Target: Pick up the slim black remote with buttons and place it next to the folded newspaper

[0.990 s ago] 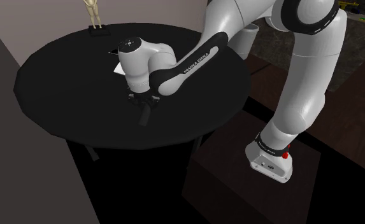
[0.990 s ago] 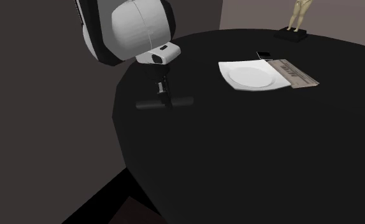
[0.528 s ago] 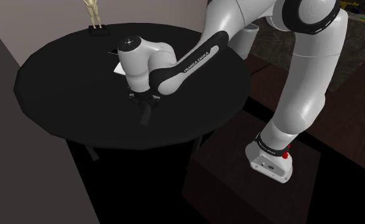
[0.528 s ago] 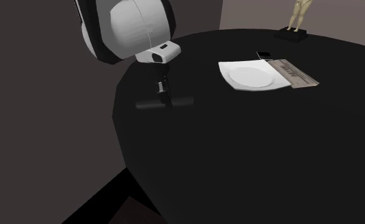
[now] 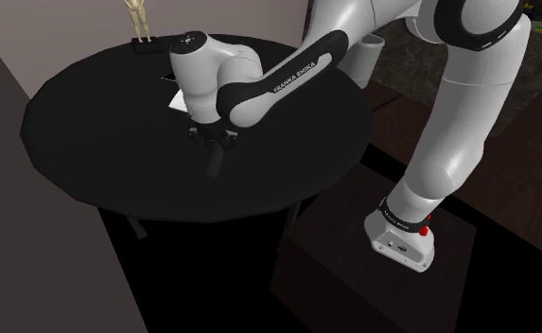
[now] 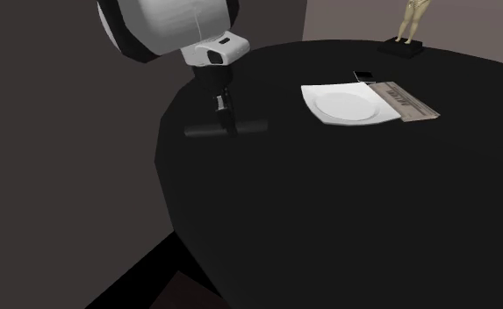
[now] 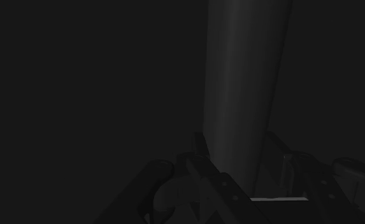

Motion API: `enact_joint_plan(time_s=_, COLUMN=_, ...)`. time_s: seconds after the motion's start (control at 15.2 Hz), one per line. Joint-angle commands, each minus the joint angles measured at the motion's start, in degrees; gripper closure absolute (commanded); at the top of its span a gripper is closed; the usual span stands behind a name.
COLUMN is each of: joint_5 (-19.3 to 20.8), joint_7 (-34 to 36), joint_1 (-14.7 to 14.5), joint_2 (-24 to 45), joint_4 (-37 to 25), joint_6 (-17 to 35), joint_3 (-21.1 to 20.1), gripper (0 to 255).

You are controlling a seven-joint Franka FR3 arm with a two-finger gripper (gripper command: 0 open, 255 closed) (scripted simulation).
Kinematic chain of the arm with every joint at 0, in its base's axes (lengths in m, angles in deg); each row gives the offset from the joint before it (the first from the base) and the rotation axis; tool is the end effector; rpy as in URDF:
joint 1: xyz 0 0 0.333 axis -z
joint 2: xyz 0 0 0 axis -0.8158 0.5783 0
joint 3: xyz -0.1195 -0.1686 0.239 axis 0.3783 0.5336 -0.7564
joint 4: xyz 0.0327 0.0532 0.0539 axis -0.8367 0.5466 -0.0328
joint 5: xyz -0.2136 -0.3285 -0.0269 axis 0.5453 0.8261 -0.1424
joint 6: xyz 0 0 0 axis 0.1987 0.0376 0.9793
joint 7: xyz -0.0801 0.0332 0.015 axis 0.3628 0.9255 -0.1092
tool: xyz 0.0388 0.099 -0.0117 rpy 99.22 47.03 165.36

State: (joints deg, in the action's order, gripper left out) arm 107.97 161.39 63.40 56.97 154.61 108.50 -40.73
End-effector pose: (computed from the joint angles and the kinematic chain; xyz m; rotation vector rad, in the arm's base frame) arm 0.5042 0.3038 0.3556 2.6625 -1.3756 0.2796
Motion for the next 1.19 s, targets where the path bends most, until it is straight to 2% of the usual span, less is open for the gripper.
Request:
enact_joint_plan(time_s=0.0, joint_5=-1.12, joint_7=-0.88, joint_1=0.4, joint_2=-1.13, joint_4=-0.29, joint_6=-0.95, joint_3=-0.44, gripper=255)
enact_joint_plan(time_s=0.46, joint_5=-4.06, joint_7=-3.48, joint_1=1.21, joint_2=-3.88, joint_4=-2.45, joint_6=-4.56, joint_3=-1.42, gripper=255)
enact_joint_plan(time_s=1.12, joint_5=-6.81, joint_7=-17.87, joint_1=11.01, joint_2=-8.12, joint_4=1.98, joint_6=0.9, joint_3=3.21, gripper=255)
